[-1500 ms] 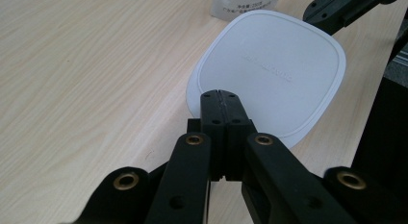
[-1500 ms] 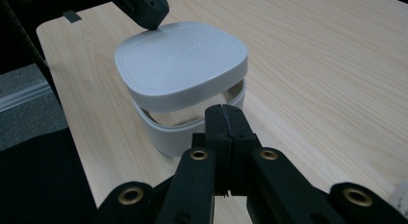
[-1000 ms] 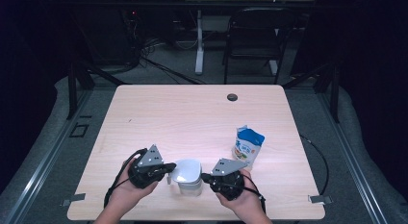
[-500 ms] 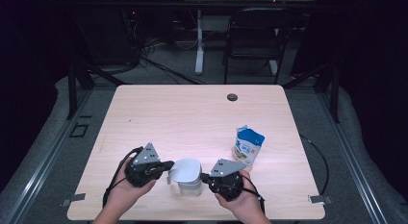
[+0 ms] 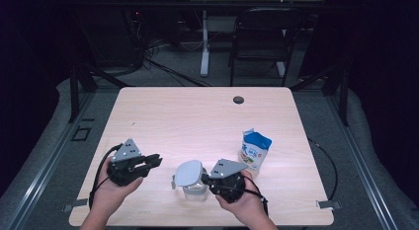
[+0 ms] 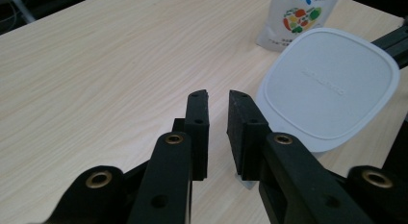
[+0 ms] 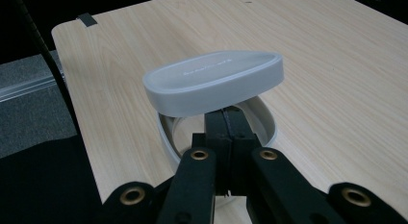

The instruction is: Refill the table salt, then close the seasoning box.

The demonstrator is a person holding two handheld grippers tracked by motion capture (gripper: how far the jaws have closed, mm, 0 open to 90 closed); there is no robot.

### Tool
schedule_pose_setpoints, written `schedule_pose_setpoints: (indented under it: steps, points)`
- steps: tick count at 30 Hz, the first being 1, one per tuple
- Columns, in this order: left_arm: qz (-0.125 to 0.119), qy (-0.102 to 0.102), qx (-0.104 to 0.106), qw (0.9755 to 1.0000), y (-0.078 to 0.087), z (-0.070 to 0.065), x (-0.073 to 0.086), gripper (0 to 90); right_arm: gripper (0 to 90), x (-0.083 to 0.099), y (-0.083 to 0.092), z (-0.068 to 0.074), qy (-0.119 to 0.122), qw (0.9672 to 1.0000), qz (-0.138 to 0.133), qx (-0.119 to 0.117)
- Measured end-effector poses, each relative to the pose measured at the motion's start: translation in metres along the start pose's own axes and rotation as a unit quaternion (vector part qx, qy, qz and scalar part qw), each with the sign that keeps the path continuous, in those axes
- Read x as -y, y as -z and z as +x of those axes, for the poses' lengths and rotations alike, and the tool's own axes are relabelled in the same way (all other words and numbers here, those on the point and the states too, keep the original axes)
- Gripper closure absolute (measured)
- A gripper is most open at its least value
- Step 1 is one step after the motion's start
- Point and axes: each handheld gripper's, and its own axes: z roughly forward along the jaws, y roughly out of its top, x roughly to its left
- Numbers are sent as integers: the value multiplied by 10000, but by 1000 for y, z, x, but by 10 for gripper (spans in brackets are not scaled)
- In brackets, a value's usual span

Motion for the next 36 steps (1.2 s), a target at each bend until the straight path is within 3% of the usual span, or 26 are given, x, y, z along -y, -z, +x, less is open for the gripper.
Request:
schedule_pose_setpoints:
  steps: [11, 18, 36]
  points:
    - [-102, 266, -111, 9995, 7, 15, 8, 678, 900, -18, -6, 4, 122, 9999, 19, -52]
    - [-158, 386, -101, 9991, 7, 22, 14, 639, 900, -25, -12, 2, 79, 9999, -15, -97]
    - [-145, 368, -26, 9992, 8, 20, 19, 629, 900, -36, -13, 3, 136, 9998, 17, -137]
